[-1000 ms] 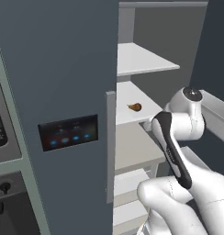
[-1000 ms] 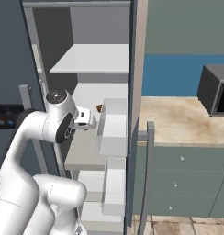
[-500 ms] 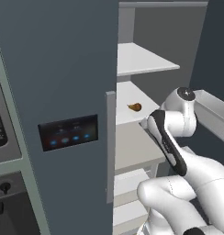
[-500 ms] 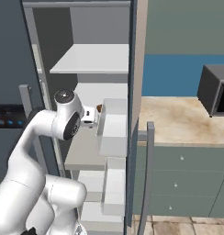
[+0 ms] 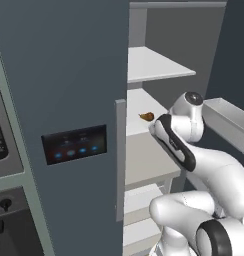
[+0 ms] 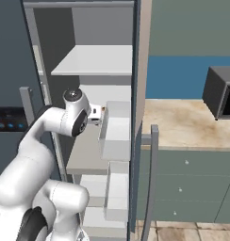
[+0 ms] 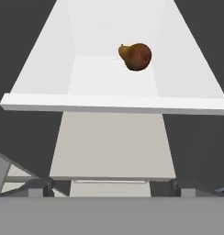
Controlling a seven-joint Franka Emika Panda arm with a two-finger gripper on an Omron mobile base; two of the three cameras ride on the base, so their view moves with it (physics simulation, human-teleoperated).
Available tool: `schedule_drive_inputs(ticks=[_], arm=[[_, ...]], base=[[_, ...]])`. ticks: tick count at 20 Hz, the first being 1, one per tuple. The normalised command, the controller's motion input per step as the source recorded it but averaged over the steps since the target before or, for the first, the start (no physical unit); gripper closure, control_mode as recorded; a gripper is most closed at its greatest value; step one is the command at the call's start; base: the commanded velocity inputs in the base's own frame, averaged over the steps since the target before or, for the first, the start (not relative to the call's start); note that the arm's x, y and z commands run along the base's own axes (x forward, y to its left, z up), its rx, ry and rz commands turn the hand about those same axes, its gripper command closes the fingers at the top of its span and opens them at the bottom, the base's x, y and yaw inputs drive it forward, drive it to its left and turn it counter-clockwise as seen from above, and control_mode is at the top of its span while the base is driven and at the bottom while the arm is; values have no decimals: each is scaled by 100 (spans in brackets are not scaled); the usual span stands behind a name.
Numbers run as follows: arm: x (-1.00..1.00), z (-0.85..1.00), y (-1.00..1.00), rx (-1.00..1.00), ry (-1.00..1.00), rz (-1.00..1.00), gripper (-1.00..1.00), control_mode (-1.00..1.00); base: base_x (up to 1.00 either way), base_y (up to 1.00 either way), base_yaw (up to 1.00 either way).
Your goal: Pick the orange and pear from the fridge and place them inside the tupperware on the counter.
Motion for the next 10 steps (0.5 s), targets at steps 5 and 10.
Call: schedule_drive_inputs(ticks=[5,10], arm=[[43,0,-1,0,0,1,-100,-100],[36,-3,-1,0,0,2,-100,-100]], base=[[0,0,0],[0,0,0]])
